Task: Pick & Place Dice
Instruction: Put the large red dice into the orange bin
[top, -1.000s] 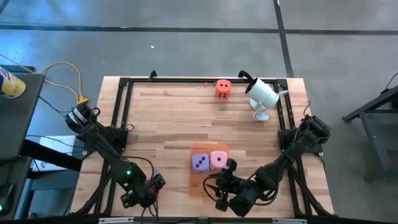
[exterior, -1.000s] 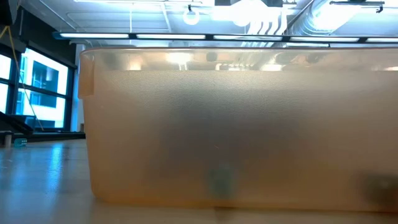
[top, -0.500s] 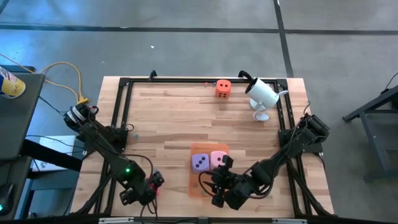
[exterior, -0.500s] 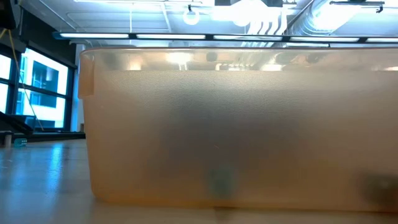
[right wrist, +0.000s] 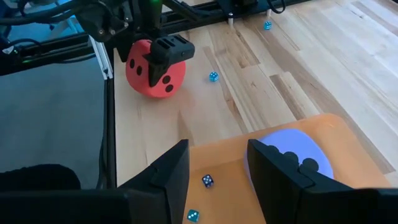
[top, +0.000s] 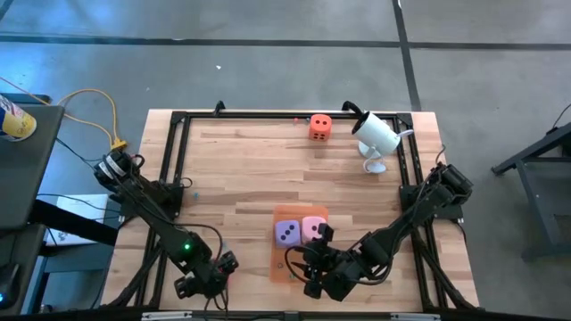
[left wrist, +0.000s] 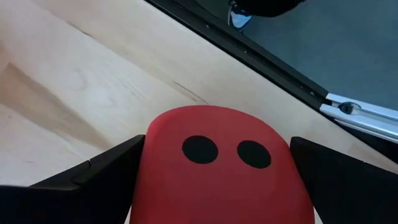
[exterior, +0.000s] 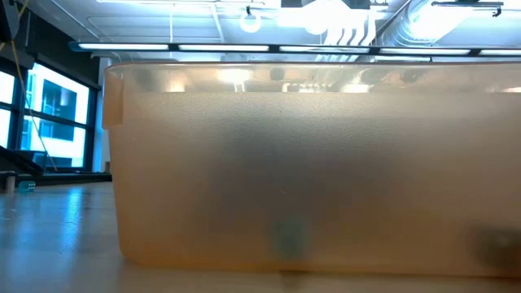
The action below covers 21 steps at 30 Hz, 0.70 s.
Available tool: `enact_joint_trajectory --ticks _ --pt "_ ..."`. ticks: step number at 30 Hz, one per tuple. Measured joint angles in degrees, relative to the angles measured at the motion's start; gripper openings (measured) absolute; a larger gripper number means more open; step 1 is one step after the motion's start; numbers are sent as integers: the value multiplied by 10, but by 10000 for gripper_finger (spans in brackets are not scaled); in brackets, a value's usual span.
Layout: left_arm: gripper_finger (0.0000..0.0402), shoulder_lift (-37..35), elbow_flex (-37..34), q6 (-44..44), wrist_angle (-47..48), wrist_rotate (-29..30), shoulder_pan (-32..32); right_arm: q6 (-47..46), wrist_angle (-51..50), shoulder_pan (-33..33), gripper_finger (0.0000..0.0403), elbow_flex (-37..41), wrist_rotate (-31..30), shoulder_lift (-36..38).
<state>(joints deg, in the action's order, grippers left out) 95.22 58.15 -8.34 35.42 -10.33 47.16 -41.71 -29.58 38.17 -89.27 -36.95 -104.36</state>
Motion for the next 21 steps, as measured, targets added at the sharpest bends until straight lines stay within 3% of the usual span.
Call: enact_joint_trajectory --ticks 5,12,21 --pt "371 0 -1 1 -1 -15 -8 0 0 1 151 0 0 0" --pt "318 0 -9 4 -11 -18 -11 0 2 -1 151 0 0 0" --pt "301 -1 -10 0 -13 -17 -11 0 10 -1 151 0 0 0"
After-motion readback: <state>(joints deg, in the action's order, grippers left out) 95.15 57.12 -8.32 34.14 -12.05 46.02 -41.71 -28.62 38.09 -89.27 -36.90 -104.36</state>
